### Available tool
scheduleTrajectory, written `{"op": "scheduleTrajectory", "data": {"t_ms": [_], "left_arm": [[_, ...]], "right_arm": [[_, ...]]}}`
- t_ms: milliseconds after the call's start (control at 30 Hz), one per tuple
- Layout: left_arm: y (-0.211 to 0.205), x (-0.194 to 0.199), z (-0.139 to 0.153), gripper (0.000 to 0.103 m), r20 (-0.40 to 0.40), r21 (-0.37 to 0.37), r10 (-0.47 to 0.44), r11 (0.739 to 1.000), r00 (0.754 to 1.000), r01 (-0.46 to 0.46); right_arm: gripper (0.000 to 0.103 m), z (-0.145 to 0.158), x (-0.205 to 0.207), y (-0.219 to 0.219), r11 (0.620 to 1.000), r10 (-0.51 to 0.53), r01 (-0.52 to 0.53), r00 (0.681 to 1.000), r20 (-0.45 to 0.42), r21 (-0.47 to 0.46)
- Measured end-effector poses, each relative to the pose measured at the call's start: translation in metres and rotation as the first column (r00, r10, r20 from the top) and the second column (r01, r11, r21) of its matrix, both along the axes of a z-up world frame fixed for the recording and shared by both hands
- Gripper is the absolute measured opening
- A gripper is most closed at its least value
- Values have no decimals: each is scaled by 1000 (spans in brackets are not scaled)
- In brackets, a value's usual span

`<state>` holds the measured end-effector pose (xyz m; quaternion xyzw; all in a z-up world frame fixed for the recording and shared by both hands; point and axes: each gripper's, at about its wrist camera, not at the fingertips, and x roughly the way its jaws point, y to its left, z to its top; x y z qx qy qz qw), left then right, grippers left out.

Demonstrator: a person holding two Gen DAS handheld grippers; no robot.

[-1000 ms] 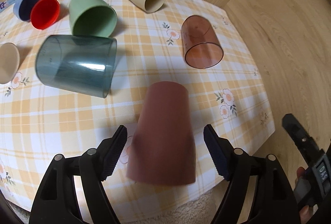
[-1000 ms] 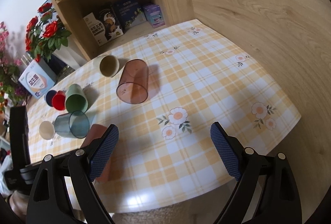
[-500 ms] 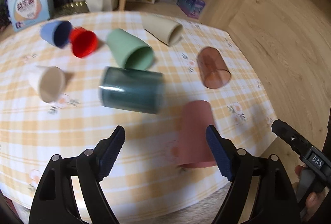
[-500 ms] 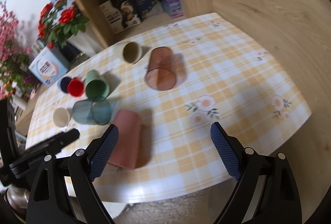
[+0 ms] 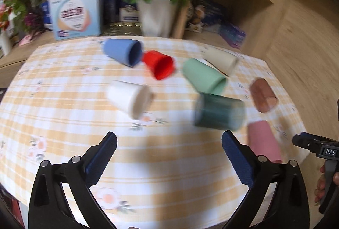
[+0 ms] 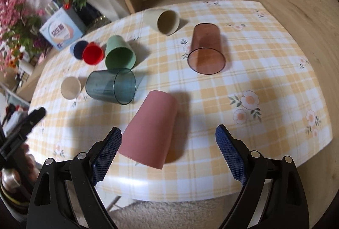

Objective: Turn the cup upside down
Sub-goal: 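Lower the pink cup onto the table and open the left tool, then close the right tool around the body of the pink cup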

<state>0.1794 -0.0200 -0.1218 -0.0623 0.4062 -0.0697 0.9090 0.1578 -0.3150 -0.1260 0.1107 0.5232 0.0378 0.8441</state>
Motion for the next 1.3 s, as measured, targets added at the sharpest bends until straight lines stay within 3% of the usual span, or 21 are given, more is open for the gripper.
{"op": "scheduleTrajectory", "data": {"t_ms": [267,567,933,967,1000,1033,1300], "left_arm": [[52,-8,9,97,42,-31,139,990,989,-138],[49,-13,-4,97,10,-37,116,993,993,-116],[41,-15,-13,97,-25,-59,82,995,996,-83],[40,-15,-13,97,-27,-61,82,995,996,-83],[40,-16,-14,97,-30,-62,81,995,996,-82],[39,-16,-15,97,-33,-62,80,995,996,-82],[36,-18,-16,97,-50,-58,86,994,995,-89]], "right_arm": [[87,-18,43,-2,998,-7,16,991,-136,67],[87,-44,84,2,994,-31,60,958,-284,92],[87,-70,88,12,989,-32,83,930,-366,124],[84,-72,89,12,988,-35,88,929,-369,127],[67,-74,90,11,987,-37,93,926,-376,130],[63,-77,91,10,986,-40,100,921,-387,135],[56,-79,90,8,979,-34,105,930,-366,175]]}}
